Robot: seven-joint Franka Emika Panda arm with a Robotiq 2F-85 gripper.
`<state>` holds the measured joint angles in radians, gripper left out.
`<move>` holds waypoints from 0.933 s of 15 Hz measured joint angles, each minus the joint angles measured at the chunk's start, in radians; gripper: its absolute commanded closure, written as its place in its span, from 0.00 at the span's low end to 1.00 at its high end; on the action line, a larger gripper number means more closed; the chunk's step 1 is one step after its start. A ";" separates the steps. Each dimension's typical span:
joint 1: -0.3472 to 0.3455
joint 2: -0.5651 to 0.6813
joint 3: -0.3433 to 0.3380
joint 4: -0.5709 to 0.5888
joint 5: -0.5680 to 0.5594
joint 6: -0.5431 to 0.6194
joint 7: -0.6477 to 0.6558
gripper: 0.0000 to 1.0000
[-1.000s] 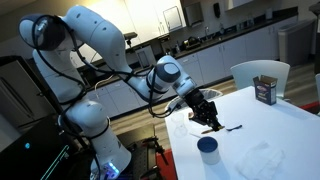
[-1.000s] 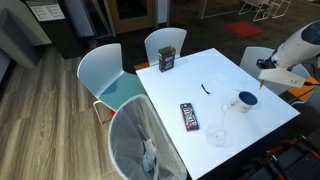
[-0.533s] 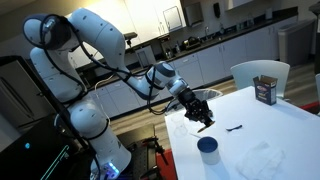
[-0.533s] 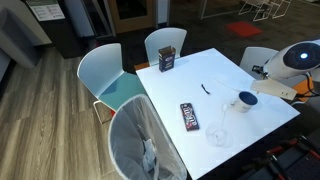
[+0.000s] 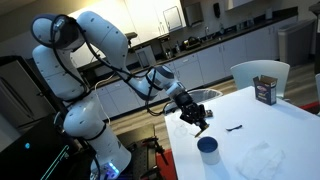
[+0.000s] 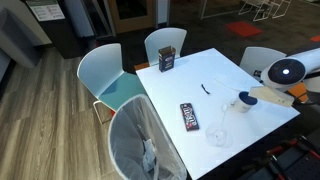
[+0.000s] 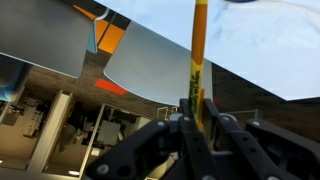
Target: Pick up the pen from the table and put it in the white cup.
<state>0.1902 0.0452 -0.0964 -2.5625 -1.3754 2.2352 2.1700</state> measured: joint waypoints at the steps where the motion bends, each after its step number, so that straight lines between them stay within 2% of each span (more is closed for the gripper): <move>1: -0.015 0.010 0.021 0.002 -0.002 -0.012 0.022 0.96; 7: -0.056 0.105 0.088 0.047 -0.064 -0.031 0.175 0.96; 14: -0.080 0.241 0.103 0.134 -0.070 -0.031 0.194 0.96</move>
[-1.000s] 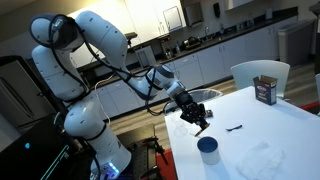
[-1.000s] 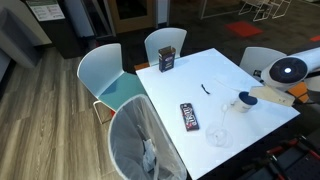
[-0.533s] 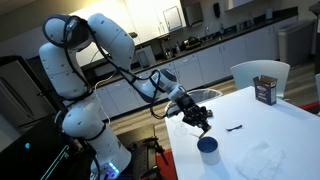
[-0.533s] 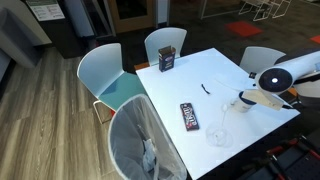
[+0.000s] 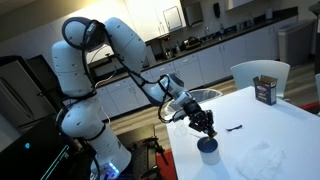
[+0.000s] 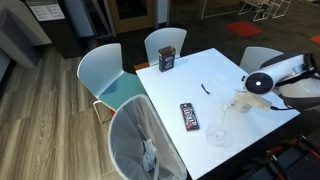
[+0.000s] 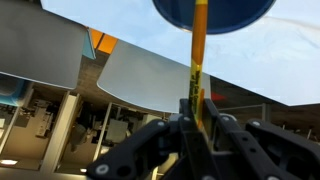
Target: Pick up the pen from the table and put it in the white cup.
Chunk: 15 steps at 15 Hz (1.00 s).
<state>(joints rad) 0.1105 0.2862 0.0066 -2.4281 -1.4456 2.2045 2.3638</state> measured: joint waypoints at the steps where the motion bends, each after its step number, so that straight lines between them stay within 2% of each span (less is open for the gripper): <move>1: -0.002 0.022 0.001 0.013 0.000 0.000 0.000 0.96; 5: -0.002 0.104 0.010 0.068 0.000 -0.001 0.000 0.96; 6: -0.002 0.123 0.014 0.081 0.000 -0.003 -0.001 0.69; 7: -0.002 0.141 0.017 0.094 0.001 -0.006 -0.003 0.57; 11: -0.002 0.203 0.033 0.137 0.021 -0.033 -0.038 0.29; 15: -0.002 0.205 0.042 0.155 0.025 -0.046 -0.061 0.01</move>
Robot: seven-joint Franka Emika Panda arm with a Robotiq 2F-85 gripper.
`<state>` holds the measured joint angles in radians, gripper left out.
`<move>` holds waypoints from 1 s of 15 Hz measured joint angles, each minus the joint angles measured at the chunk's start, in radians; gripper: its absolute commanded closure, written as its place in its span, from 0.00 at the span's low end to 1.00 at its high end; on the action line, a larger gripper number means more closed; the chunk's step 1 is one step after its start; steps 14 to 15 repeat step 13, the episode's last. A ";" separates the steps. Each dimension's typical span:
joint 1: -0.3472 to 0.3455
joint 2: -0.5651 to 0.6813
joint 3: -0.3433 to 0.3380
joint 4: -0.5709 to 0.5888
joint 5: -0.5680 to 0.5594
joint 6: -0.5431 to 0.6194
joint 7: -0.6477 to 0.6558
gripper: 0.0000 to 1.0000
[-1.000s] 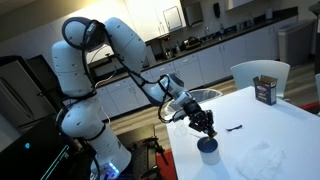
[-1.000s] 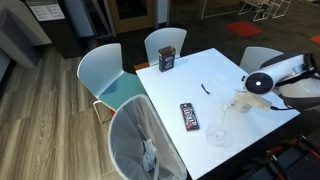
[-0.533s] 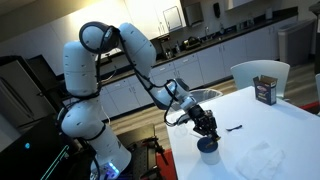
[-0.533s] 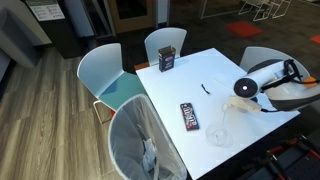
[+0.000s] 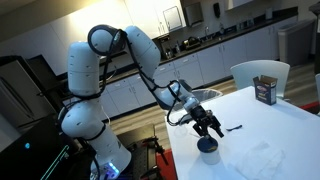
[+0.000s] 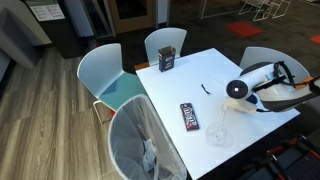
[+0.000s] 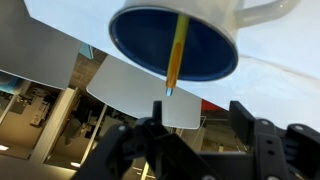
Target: Pick up the pen from the table and put it in the white cup.
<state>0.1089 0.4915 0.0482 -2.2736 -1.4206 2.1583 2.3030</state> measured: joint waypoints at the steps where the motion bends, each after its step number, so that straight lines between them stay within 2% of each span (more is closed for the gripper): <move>1: 0.000 -0.009 0.003 0.000 0.002 0.000 -0.003 0.00; 3: -0.005 -0.040 0.012 -0.001 0.029 0.004 -0.035 0.00; 7: -0.038 -0.145 0.034 -0.015 0.225 0.048 -0.232 0.00; 11: -0.041 -0.257 0.035 -0.036 0.399 0.049 -0.401 0.00; 13: -0.041 -0.300 0.034 -0.045 0.453 0.049 -0.456 0.00; 15: -0.041 -0.300 0.034 -0.045 0.453 0.049 -0.456 0.00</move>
